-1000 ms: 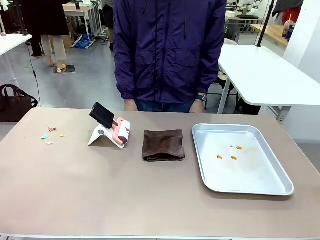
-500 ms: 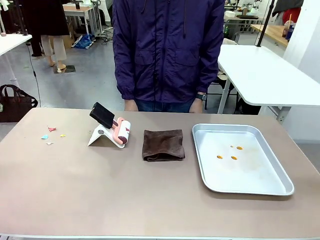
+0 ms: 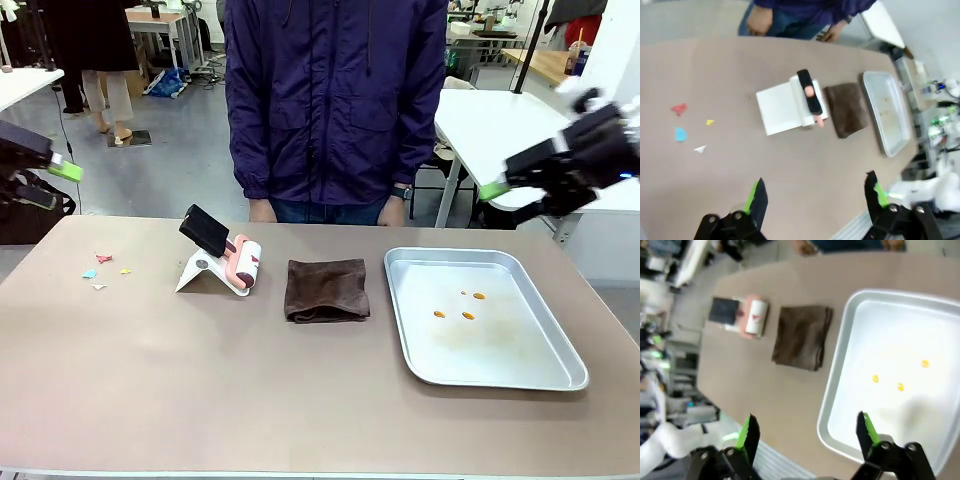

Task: Clean the surface of the table.
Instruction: Hold the Lint Roller with your left hand and the towel with your right hand.

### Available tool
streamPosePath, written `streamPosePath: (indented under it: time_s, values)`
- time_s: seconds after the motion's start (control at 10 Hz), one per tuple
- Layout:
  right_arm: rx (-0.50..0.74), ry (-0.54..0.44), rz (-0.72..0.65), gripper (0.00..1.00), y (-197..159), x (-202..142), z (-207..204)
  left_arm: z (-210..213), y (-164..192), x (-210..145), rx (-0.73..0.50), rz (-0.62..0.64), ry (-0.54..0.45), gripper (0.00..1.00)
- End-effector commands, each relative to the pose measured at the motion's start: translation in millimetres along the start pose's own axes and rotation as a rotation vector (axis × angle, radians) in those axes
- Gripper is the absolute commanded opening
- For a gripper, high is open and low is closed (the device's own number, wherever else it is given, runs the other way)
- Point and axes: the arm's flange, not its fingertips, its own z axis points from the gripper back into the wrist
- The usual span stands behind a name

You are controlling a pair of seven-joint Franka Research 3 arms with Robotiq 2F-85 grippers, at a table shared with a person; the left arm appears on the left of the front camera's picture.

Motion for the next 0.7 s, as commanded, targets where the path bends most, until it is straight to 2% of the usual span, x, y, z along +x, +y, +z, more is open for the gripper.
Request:
streamPosePath:
  time_s: [0.0, 0.1, 0.2, 0.3, 0.4, 0.6]
  values:
    - [-0.173, 0.077, -0.087, 1.0, 21, 44, -44, -20, -13, 20, 0.049, -0.035, 0.103, 1.0]
    - [-0.242, 0.043, -0.188, 1.0, 40, 59, -79, -36, -24, 27, 0.057, -0.047, 0.113, 1.0]
    - [-0.191, 0.143, -0.198, 1.0, 59, 66, -115, -50, -26, 31, 0.037, -0.076, 0.109, 1.0]
    - [-0.287, 0.152, -0.238, 1.0, 70, 71, -150, -64, -20, 35, 0.02, -0.07, 0.142, 1.0]
    - [-0.307, 0.184, -0.284, 1.0, 83, 71, -185, -82, -15, 38, 0.056, -0.063, 0.159, 1.0]
    - [-0.261, 0.175, -0.325, 1.0, 94, 63, -214, -104, -7, 42, 0.072, -0.052, 0.162, 1.0]
